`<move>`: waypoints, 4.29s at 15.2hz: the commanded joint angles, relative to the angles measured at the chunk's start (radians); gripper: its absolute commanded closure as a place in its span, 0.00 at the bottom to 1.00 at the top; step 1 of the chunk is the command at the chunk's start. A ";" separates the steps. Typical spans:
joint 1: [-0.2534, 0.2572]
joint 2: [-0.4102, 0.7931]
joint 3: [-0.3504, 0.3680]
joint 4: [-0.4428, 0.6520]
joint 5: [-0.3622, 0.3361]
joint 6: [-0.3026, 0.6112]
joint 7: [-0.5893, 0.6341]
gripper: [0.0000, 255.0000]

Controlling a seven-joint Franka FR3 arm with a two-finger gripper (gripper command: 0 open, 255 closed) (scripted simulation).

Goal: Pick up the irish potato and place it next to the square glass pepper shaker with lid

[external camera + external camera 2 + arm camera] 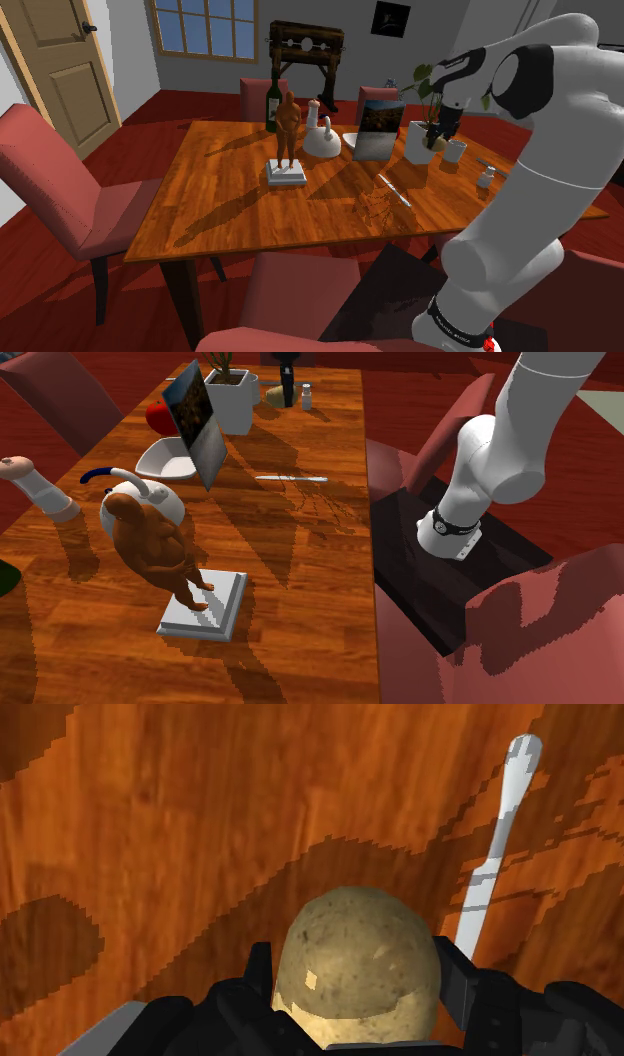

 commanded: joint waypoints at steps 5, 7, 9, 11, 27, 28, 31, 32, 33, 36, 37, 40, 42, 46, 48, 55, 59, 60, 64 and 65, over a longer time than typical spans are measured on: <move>-0.085 0.073 -0.067 0.076 0.053 -0.018 -0.168 1.00; -0.119 0.107 -0.085 0.113 0.078 -0.028 -0.225 1.00; -0.156 0.146 -0.101 0.154 0.106 -0.040 -0.283 1.00; -0.196 0.189 -0.114 0.202 0.137 -0.056 -0.339 1.00; -0.285 0.315 -0.115 0.190 0.229 0.052 -0.464 1.00; -0.286 0.319 -0.113 0.182 0.233 0.063 -0.467 1.00; -0.288 0.333 -0.108 0.158 0.244 0.098 -0.475 1.00; -0.289 0.338 -0.106 0.151 0.248 0.109 -0.477 1.00; -0.290 0.343 -0.104 0.144 0.253 0.120 -0.480 1.00; -0.294 0.360 -0.097 0.124 0.266 0.153 -0.489 1.00; -0.296 0.366 -0.095 0.118 0.271 0.164 -0.492 1.00; -0.301 0.384 -0.087 0.102 0.286 0.196 -0.502 1.00; -0.304 0.397 -0.081 0.092 0.296 0.216 -0.509 1.00; -0.309 0.411 -0.075 0.083 0.308 0.238 -0.516 1.00; -0.309 0.411 -0.075 0.083 0.308 0.238 -0.516 1.00; -0.309 0.411 -0.075 0.083 0.308 0.238 -0.516 0.00; -0.297 0.374 -0.091 0.101 0.280 0.188 -0.499 0.00; -0.292 0.357 -0.098 0.113 0.266 0.162 -0.491 0.00; -0.289 0.344 -0.103 0.123 0.256 0.142 -0.484 0.00; -0.289 0.344 -0.103 0.123 0.256 0.142 -0.484 0.00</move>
